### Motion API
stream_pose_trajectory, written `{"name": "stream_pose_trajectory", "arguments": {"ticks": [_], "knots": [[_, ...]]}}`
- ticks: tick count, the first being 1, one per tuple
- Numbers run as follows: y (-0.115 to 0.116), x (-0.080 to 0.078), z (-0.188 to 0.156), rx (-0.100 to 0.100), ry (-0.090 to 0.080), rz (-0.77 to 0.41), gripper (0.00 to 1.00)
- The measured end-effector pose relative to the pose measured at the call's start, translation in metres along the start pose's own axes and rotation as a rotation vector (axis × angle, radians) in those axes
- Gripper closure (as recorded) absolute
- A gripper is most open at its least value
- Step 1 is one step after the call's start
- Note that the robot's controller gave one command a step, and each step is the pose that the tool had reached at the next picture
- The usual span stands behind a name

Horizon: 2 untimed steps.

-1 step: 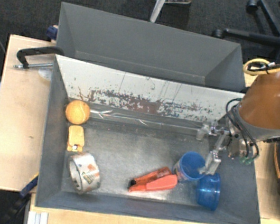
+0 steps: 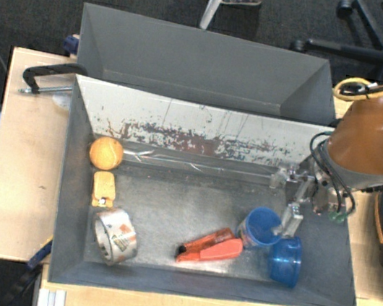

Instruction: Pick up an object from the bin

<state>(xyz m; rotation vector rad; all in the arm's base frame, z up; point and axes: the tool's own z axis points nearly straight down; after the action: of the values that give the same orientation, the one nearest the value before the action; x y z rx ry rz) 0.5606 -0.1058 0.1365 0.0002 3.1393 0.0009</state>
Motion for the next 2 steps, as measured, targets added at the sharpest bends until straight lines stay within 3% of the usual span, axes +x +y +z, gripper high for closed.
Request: {"name": "stream_pose_trajectory", "arguments": {"ticks": [1, 2], "knots": [[0.0276, 0.0217, 0.0502, 0.0, 0.001, 0.136, 0.0], [0.0345, 0.0263, 0.0523, -0.001, 0.001, 0.219, 0.0]]}}
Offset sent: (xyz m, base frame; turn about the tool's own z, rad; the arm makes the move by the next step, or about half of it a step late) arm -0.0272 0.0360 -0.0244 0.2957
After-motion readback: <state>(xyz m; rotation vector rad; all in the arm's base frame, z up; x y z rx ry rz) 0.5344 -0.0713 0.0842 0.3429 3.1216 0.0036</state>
